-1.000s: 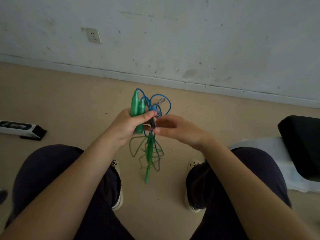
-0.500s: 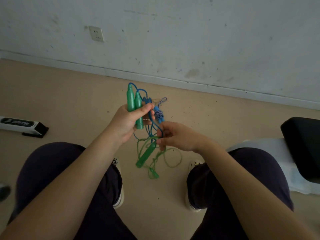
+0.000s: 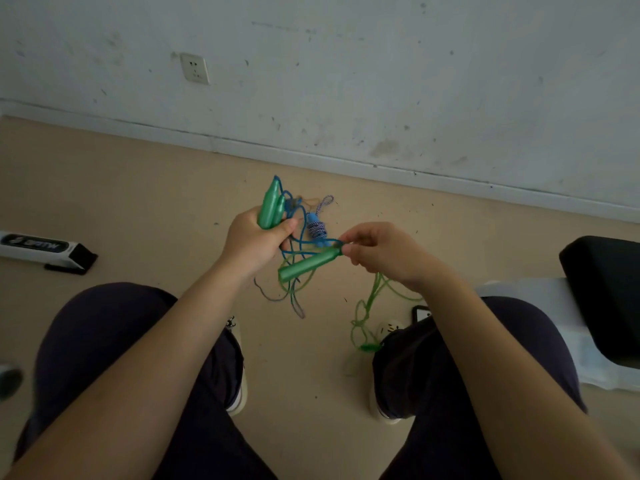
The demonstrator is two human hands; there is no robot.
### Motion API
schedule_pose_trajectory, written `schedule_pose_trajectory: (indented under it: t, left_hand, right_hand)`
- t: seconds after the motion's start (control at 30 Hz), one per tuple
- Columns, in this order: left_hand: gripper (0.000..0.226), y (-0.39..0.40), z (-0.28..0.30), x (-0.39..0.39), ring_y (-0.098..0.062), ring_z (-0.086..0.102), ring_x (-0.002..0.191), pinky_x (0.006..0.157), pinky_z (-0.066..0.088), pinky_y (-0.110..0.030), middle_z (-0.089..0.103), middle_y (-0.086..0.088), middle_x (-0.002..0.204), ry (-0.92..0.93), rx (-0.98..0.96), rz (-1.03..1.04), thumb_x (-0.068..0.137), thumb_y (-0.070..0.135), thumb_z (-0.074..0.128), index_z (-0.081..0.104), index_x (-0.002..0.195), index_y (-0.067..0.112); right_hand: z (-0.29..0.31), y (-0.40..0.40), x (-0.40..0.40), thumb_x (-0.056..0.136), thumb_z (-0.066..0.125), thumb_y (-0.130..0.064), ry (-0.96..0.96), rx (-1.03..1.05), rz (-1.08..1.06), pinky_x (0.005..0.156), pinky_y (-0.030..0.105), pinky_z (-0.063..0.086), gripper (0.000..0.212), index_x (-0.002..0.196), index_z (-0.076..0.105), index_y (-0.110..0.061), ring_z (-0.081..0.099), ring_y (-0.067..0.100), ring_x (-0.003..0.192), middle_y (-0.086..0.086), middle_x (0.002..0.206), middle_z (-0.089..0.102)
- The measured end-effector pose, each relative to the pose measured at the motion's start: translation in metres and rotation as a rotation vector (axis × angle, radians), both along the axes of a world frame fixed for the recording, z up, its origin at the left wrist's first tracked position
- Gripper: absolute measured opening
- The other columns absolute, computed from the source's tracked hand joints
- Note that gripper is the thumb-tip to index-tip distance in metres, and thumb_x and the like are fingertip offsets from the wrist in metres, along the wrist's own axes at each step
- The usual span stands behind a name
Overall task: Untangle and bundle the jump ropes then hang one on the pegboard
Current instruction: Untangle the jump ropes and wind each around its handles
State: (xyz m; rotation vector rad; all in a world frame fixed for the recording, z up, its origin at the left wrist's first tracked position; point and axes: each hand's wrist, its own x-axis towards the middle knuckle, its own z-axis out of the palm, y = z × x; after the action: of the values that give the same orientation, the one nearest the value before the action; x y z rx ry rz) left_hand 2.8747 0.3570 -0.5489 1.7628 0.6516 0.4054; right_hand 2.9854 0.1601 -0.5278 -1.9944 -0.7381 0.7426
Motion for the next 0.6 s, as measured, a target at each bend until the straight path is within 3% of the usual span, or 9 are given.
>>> schedule_pose_trajectory:
  t: [0.13,0.33,0.5,0.6]
  left_hand:
    - [0.016,0.005,0.002,-0.001,0.001,0.051,0.042,0.049,0.040,-0.014,0.062,0.008,0.052,-0.052,0.015,0.054,0.092,0.019,0.070,0.066,0.078,0.013]
    - [0.009,0.002,0.004,-0.006,-0.006,0.057,0.061,0.051,0.045,-0.021,0.071,0.004,0.071,-0.076,-0.099,-0.154,0.092,0.018,0.070,0.070,0.089,0.010]
    - [0.016,-0.005,0.004,-0.005,-0.009,0.061,0.065,0.052,0.046,-0.023,0.074,0.002,0.076,-0.065,-0.157,-0.239,0.093,0.016,0.069,0.069,0.101,0.002]
    - [0.009,-0.006,0.006,-0.003,-0.008,0.060,0.061,0.051,0.044,-0.020,0.072,0.004,0.071,-0.068,-0.146,-0.178,0.093,0.014,0.068,0.069,0.093,0.006]
  right_hand:
    - [0.002,-0.003,0.001,0.092,0.066,-0.014,-0.073,-0.073,0.053,0.057,0.022,0.045,0.007,0.090,0.073,-0.014,0.049,0.005,0.053,-0.001,0.070,0.067]
    - [0.000,0.001,0.000,0.087,0.072,-0.027,-0.043,0.005,0.037,0.055,0.026,0.039,0.011,0.077,0.072,-0.023,0.045,0.006,0.052,-0.011,0.056,0.058]
    - [-0.002,0.007,-0.002,0.075,0.081,-0.046,-0.022,-0.007,-0.017,0.044,0.017,0.027,0.048,0.077,0.062,-0.002,0.032,0.004,0.044,-0.014,0.048,0.039]
    - [-0.001,0.008,-0.003,0.076,0.080,-0.045,0.003,0.009,-0.072,0.042,0.016,0.025,0.048,0.077,0.060,-0.001,0.030,0.004,0.043,-0.013,0.049,0.037]
